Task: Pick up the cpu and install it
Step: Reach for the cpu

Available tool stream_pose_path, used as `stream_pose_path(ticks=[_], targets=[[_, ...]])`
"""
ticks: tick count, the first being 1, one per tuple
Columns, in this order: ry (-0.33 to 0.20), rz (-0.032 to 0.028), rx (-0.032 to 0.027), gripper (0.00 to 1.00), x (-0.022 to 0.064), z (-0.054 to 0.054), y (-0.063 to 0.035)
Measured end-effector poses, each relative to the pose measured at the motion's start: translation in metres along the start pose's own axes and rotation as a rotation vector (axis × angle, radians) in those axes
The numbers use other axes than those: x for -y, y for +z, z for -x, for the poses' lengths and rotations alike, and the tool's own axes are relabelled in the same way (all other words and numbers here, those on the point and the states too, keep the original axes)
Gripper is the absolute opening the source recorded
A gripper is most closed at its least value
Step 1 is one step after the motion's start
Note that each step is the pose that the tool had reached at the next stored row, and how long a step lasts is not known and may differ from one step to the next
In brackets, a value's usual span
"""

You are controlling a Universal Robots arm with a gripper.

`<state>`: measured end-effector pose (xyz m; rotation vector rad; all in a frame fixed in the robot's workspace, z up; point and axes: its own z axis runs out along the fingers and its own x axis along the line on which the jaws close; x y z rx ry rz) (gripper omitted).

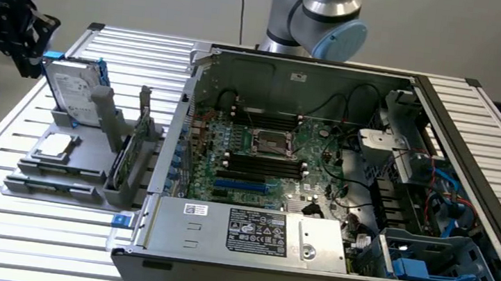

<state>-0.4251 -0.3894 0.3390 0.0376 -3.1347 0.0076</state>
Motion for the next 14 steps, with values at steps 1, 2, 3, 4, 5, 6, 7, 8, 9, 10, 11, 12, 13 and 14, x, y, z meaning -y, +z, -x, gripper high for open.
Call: stream_pose_path(ticks=[1, 2, 3, 4, 5, 6, 7, 8, 9, 10, 11, 12, 13, 14], targets=[[0.000, 0.0001, 0.0001, 0.24, -0.0001, 0.000, 0.0003], [0.000, 0.0000, 0.0000, 0.24, -0.0002, 0.000, 0.0007], [0.000, -0.0001, -0.0001, 0.36, -0.0004, 0.000, 0.0017], [0.000, 0.0000, 0.0000, 0.36, -0.0005, 0.000, 0.0034], [0.000, -0.0001, 0.0000, 0.42, -0.0006, 0.000, 0.0052], [0.000, 0.0000, 0.0000, 0.42, -0.0007, 0.000, 0.0070], [0.000, -0.0001, -0.0001, 0.47, -0.0008, -0.001, 0.0088], [0.000, 0.0000, 0.0000, 0.54, -0.0009, -0.001, 0.0108], [0.000, 0.0000, 0.0000, 0.54, -0.0010, -0.001, 0.0125], [0.000, 0.0000, 0.0000, 0.54, -0.0012, -0.001, 0.0144], [0.000, 0.0000, 0.0000, 0.54, -0.0013, -0.001, 0.0162], [0.000, 0.0000, 0.0000, 0.54, -0.0013, -0.001, 0.0180], [0.000, 0.0000, 0.0000, 0.54, -0.0015, -0.001, 0.0198], [0.000, 0.0000, 0.0000, 0.54, -0.0016, -0.001, 0.0216]])
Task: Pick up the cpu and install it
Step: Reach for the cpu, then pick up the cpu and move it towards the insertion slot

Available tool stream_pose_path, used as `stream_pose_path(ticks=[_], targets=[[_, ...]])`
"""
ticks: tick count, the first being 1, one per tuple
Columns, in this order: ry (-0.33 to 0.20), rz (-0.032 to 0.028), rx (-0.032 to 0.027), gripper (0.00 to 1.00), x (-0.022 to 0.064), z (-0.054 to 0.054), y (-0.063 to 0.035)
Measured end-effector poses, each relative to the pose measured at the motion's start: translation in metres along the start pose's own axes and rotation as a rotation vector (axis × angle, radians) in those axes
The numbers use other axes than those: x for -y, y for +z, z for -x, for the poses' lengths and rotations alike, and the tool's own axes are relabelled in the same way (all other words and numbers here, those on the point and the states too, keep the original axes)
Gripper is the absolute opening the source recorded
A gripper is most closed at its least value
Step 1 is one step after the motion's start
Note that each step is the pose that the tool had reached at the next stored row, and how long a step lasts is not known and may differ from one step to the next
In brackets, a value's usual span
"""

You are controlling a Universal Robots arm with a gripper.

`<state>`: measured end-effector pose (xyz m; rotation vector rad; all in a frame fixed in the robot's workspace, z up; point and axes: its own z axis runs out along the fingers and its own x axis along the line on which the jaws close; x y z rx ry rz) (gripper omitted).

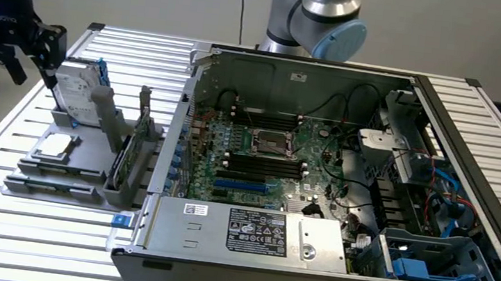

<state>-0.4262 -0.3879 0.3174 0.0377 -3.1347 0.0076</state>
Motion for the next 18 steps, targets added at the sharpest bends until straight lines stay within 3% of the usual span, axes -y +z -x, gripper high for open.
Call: stream_pose_path(ticks=[7, 12, 18], targets=[[0.000, 0.0001, 0.0002, 0.54, -0.0008, 0.000, 0.0126], [0.000, -0.0031, -0.0053, 0.54, -0.0008, 0.000, 0.0127], [0.000, -0.0043, -0.0072, 0.54, -0.0008, 0.000, 0.0127]])
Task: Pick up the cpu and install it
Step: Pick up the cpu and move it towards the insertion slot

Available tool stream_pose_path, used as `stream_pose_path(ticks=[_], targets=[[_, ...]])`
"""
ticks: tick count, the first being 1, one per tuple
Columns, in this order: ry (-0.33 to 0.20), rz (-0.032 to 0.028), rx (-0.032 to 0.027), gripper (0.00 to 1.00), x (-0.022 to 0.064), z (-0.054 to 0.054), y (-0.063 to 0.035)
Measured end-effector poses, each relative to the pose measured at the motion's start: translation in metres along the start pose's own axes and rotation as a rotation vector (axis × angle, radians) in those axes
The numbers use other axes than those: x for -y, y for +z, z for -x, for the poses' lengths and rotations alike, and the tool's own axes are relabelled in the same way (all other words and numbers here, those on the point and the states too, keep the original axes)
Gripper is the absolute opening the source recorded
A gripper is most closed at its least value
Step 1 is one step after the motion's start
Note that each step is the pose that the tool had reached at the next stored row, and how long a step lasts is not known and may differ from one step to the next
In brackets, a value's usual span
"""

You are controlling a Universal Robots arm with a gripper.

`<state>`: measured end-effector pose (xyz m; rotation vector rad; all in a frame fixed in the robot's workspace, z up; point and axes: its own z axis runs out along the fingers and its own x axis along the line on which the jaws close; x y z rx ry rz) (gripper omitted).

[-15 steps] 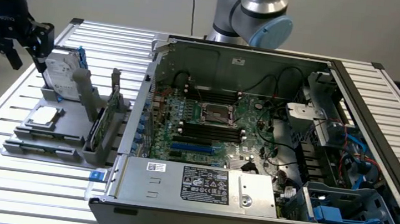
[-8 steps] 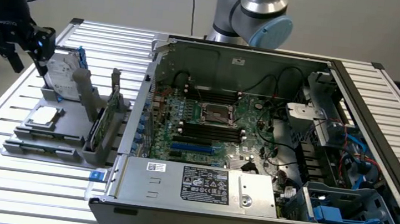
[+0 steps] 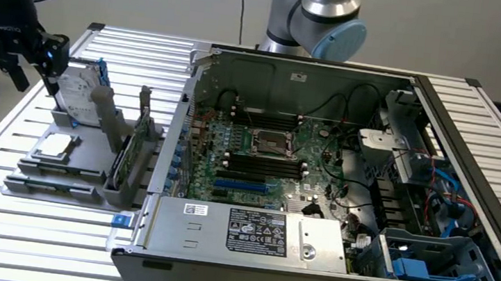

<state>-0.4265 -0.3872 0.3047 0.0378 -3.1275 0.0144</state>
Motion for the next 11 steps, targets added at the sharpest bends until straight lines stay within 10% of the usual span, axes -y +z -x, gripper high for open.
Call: stream_pose_path(ticks=[11], targets=[[0.009, 0.0002, -0.0001, 0.54, 0.0004, 0.000, 0.0110]])
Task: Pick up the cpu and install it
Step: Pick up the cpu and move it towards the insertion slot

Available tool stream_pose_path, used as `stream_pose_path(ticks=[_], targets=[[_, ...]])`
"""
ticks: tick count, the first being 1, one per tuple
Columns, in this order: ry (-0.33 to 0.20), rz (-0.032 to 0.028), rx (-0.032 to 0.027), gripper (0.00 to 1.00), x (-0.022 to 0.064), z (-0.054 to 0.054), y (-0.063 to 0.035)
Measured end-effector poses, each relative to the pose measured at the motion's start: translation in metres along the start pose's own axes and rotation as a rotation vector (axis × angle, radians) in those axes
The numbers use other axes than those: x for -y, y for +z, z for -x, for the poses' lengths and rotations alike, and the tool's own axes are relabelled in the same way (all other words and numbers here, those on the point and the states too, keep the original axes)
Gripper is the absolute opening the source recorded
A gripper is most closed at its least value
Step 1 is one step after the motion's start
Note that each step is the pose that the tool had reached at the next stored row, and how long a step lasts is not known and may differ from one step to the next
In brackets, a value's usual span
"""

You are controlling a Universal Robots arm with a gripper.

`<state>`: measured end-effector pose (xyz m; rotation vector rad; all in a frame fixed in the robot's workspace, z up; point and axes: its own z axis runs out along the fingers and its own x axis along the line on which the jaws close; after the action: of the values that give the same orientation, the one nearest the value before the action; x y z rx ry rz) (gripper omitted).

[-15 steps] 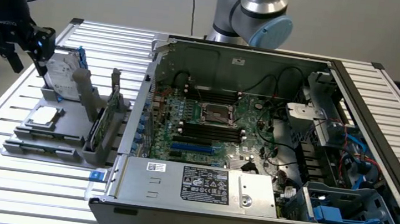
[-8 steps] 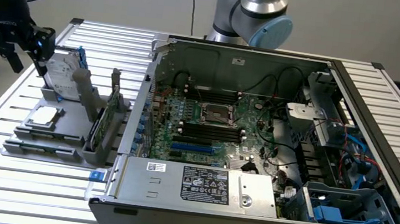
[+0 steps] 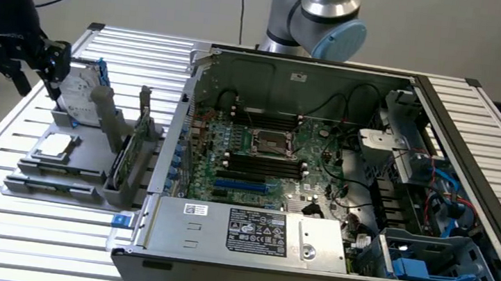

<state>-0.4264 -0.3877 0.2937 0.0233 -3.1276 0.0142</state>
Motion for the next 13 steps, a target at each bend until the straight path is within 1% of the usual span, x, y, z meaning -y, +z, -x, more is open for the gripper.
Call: stream_pose_path(ticks=[8, 10, 13], targets=[[0.013, 0.0002, -0.0002, 0.54, 0.0035, 0.000, 0.0145], [0.013, 0.0005, -0.0026, 0.54, 0.0053, 0.000, 0.0168], [0.013, 0.0033, -0.0096, 0.54, 0.0084, 0.001, 0.0195]])
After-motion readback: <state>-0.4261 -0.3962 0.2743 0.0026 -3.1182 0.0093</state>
